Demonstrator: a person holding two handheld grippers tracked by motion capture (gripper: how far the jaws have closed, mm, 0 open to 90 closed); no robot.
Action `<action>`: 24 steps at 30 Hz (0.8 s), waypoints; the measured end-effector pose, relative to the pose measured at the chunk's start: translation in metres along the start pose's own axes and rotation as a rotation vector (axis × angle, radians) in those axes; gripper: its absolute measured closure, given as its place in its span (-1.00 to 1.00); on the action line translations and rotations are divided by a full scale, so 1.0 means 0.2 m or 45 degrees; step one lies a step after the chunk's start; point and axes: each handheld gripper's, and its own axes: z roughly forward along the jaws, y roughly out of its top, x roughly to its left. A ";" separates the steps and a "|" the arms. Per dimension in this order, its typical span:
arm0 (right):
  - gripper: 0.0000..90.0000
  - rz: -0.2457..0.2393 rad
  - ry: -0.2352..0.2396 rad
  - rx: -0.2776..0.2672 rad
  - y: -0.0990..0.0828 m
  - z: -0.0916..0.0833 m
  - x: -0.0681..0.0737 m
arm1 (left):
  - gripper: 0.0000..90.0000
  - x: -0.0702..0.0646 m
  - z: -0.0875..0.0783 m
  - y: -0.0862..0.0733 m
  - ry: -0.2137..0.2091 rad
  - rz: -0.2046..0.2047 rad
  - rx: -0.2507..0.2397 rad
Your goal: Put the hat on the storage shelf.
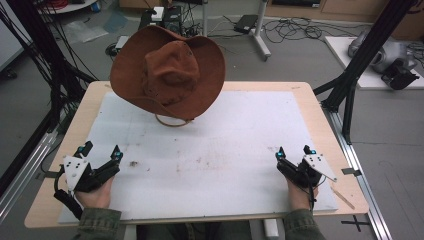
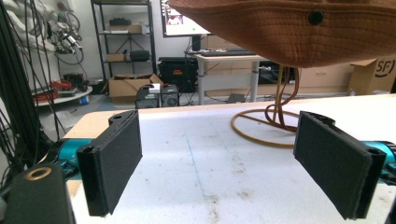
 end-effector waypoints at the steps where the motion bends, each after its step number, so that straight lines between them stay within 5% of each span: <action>1: -0.70 -0.001 0.000 0.001 0.00 0.00 0.00 | -0.65 0.01 0.00 -0.01 0.002 -0.014 0.010; 24: -0.70 0.009 0.002 0.002 0.00 0.00 -0.01 | -0.65 0.02 0.00 -0.02 0.003 -0.034 0.014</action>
